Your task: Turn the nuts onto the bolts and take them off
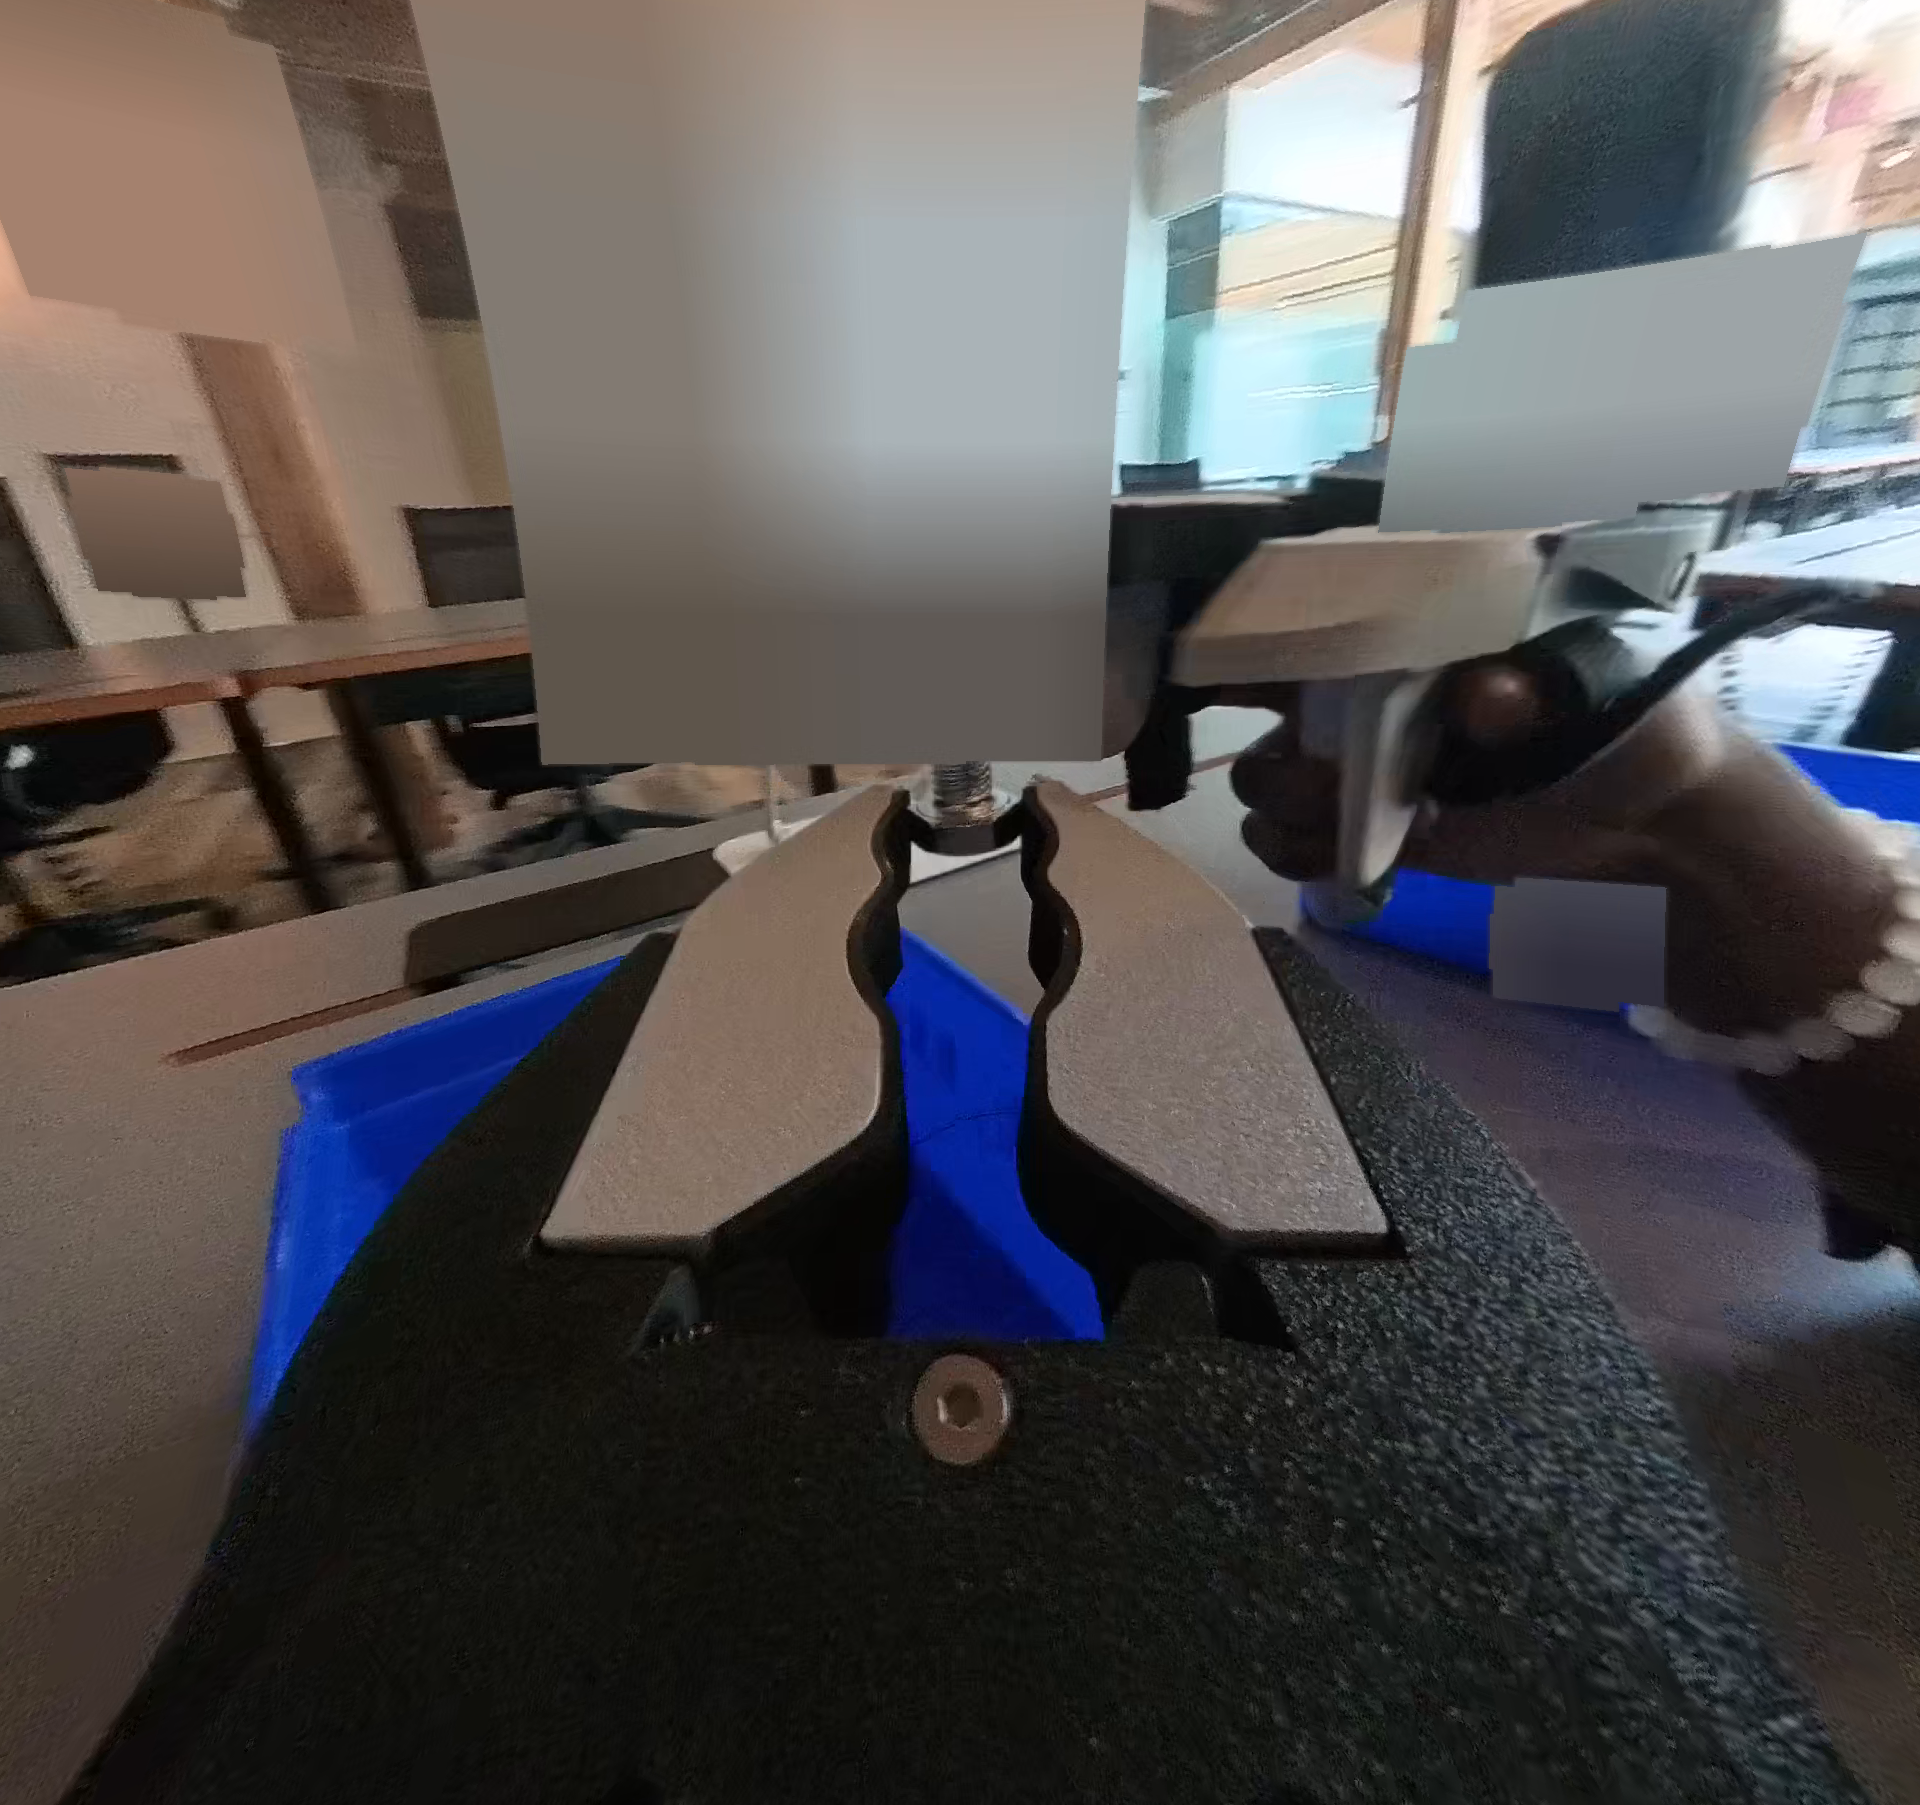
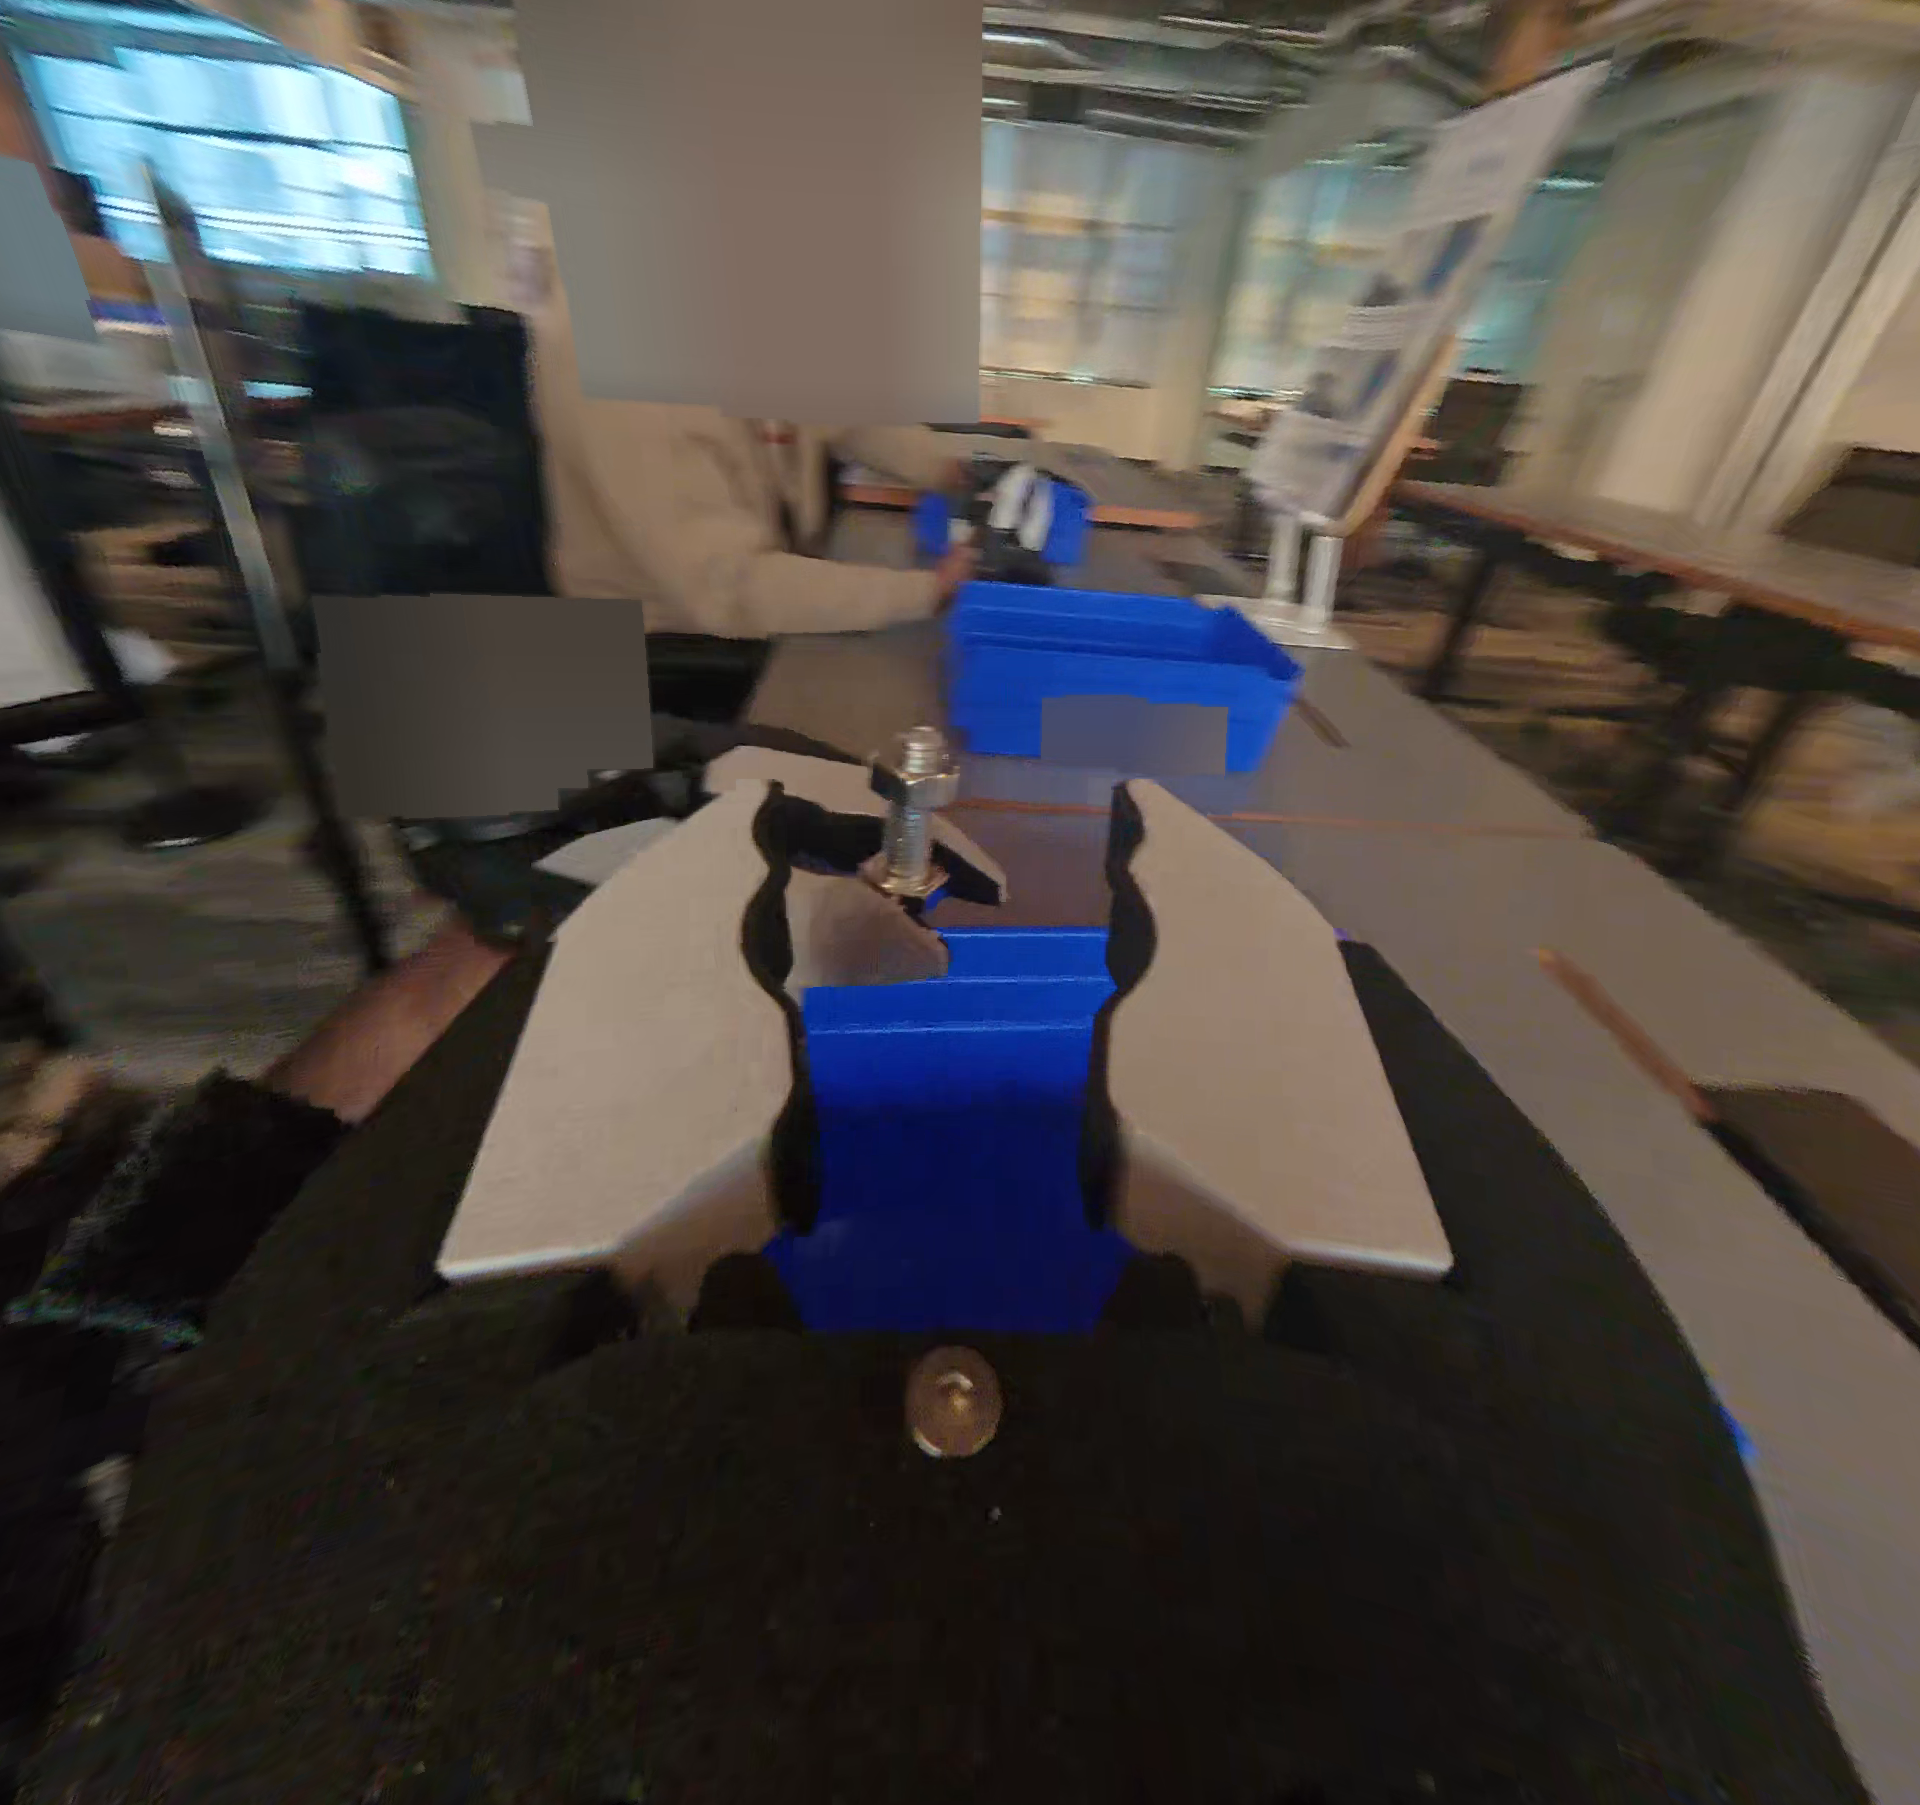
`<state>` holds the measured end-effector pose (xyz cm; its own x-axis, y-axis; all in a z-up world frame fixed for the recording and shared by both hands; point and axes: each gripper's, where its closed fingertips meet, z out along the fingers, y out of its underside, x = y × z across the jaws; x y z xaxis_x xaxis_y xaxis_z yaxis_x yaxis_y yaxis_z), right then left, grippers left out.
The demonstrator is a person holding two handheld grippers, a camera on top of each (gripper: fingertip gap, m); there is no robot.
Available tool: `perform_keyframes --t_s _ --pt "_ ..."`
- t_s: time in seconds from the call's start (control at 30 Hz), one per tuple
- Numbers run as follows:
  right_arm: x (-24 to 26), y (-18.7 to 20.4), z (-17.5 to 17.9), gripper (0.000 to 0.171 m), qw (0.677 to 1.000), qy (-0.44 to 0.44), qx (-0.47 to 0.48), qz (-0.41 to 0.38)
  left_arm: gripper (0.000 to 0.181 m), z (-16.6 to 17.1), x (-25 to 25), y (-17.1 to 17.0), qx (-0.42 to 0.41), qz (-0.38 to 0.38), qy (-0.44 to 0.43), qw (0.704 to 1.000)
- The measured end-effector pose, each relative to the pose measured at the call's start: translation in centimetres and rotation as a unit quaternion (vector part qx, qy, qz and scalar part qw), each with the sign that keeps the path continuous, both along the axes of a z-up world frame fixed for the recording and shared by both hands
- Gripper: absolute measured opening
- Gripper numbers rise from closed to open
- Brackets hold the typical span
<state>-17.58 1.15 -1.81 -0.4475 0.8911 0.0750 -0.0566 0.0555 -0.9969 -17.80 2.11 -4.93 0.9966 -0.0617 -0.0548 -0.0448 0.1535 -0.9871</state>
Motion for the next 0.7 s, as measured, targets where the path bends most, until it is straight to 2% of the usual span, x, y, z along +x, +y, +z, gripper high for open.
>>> perform_keyframes --t_s 0.1,0.3,0.43,0.6,0.7 --pt "-0.5 0.4 -0.2 0.037 0.998 0.015 0.012 -0.061 0.020 -0.4 -0.1 0.6 -0.006 0.033 0.007 0.999" --pt "-0.9 0.7 -0.9 0.042 0.996 -0.006 0.001 -0.091 0.020 -0.8 0.1 1.2 -0.011 0.070 0.028 0.997" --pt "-0.9 0.8 -1.2 0.020 0.996 -0.007 -0.002 -0.089 0.020 -1.1 0.2 1.5 -0.019 0.084 0.047 0.995" --pt "-0.4 0.3 -1.3 0.018 0.999 -0.014 0.020 -0.047 0.020 -1.2 1.0 1.5 -0.023 0.033 0.036 0.999" --pt "0.9 0.5 -0.3 0.018 0.999 -0.017 0.029 -0.009 0.020 -0.4 3.1 1.3 -0.026 -0.072 0.015 0.997"
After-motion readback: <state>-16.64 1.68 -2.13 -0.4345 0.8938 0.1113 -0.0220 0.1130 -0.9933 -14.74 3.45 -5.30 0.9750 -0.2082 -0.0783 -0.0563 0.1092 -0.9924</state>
